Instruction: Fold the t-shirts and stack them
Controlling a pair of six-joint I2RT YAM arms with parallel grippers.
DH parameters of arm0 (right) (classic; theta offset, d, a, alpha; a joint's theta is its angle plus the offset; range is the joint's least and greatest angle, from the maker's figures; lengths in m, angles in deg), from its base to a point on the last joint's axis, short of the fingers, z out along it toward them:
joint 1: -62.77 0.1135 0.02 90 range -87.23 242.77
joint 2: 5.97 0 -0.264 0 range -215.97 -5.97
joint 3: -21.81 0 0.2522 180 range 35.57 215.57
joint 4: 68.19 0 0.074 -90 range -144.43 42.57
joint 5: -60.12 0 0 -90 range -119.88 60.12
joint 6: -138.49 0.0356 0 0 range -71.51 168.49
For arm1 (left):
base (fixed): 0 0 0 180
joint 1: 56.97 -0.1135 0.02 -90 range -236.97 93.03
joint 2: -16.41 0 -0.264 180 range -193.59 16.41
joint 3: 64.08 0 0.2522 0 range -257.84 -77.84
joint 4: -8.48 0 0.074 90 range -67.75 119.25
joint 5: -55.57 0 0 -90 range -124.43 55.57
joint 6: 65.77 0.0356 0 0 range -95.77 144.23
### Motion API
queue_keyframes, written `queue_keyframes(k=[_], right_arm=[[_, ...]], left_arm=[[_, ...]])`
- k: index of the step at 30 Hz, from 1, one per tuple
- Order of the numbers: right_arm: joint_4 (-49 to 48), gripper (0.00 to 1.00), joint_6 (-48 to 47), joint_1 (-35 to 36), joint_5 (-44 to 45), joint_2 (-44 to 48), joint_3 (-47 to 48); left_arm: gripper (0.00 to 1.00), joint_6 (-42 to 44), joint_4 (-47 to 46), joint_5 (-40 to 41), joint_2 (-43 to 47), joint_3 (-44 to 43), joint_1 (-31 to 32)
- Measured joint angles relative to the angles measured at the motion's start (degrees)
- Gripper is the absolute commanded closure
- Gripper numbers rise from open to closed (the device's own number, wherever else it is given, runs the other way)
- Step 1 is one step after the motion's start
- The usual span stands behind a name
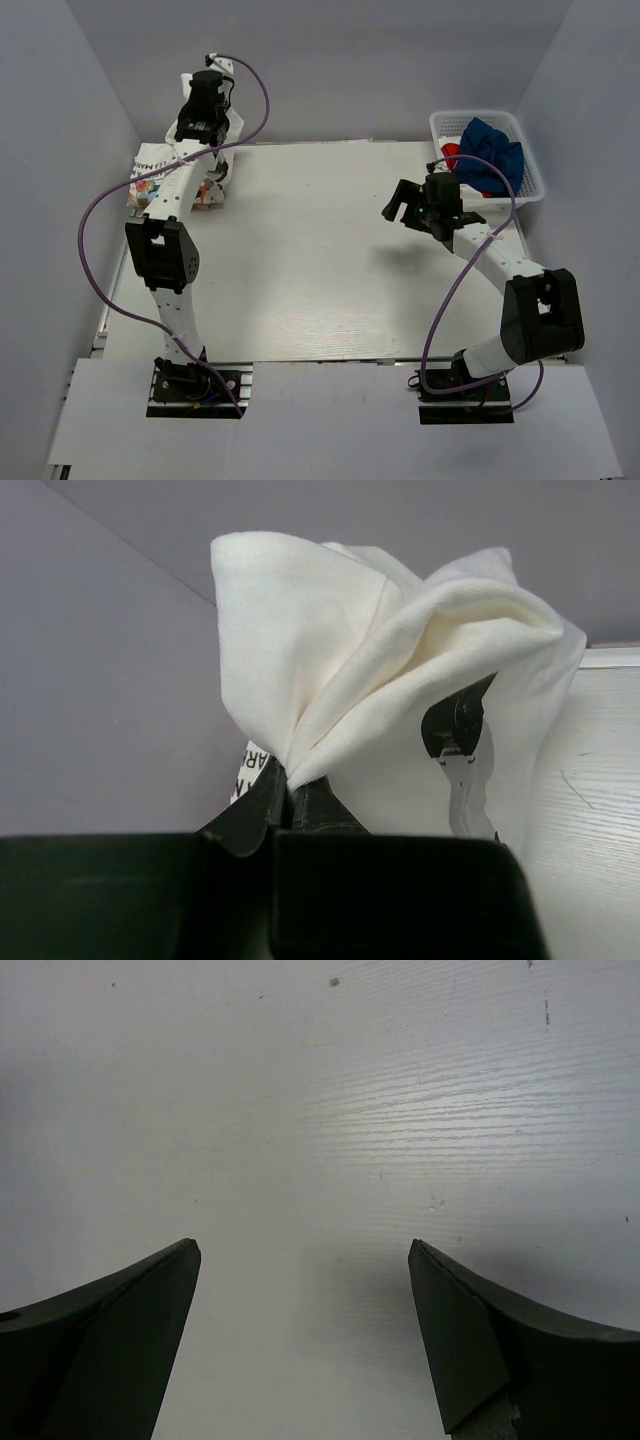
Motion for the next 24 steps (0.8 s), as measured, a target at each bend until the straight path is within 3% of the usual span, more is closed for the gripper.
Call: queue_keyframes(k=[9, 24], right_arm=[[0.4, 0.10, -0.2, 0.3, 0.3, 0.5, 0.1], [8.8, 0.10, -3.0, 0.8, 4.2, -5.2, 11.2]], left_arm=[[1.00, -3.5, 2.8, -2.3, 0.0, -0.8, -0.3], [1.00, -3.6, -4.2, 1.5, -5.3, 3.1, -7.1]])
